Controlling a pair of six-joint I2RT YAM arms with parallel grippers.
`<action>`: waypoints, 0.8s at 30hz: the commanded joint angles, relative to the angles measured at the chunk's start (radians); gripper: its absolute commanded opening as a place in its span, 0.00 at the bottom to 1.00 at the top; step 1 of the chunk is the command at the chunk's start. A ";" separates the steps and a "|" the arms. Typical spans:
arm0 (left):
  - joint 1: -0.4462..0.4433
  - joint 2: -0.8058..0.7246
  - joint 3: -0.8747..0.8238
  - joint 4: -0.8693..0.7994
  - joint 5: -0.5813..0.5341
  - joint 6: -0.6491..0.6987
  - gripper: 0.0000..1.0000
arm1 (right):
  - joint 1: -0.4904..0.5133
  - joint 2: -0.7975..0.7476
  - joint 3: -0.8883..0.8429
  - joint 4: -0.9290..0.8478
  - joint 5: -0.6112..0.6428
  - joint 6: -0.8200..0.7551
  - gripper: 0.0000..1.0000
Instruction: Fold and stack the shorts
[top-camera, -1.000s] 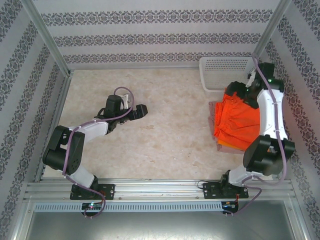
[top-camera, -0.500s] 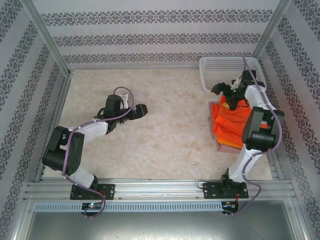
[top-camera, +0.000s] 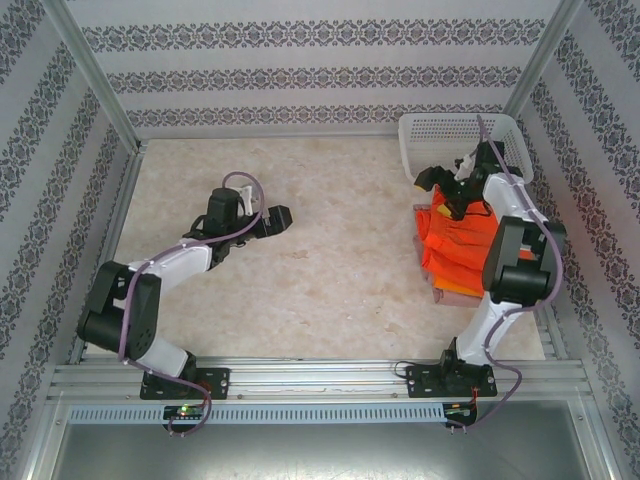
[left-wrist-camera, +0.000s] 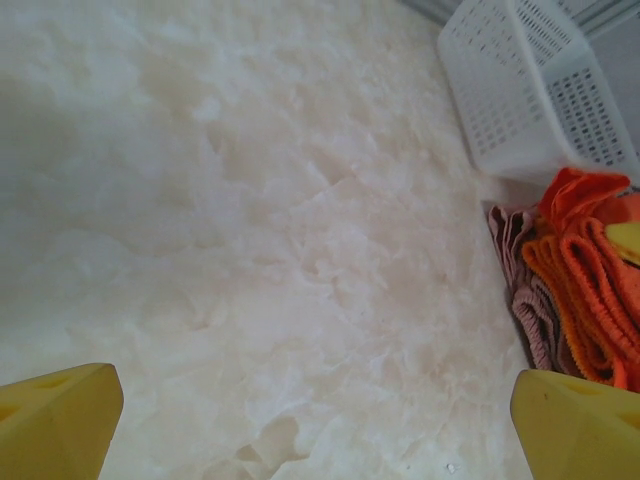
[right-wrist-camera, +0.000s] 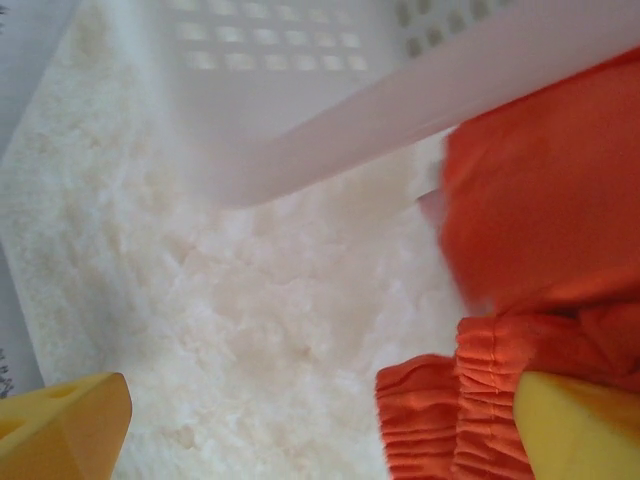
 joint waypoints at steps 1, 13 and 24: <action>0.012 -0.064 -0.020 -0.033 -0.058 0.043 1.00 | 0.014 -0.156 -0.034 -0.041 -0.028 -0.011 0.98; 0.016 -0.134 -0.086 -0.026 -0.103 0.044 1.00 | 0.059 -0.370 -0.521 0.090 -0.048 0.091 0.98; 0.023 -0.268 -0.135 -0.110 -0.356 0.148 1.00 | 0.059 -0.438 -0.474 0.126 -0.067 0.041 0.98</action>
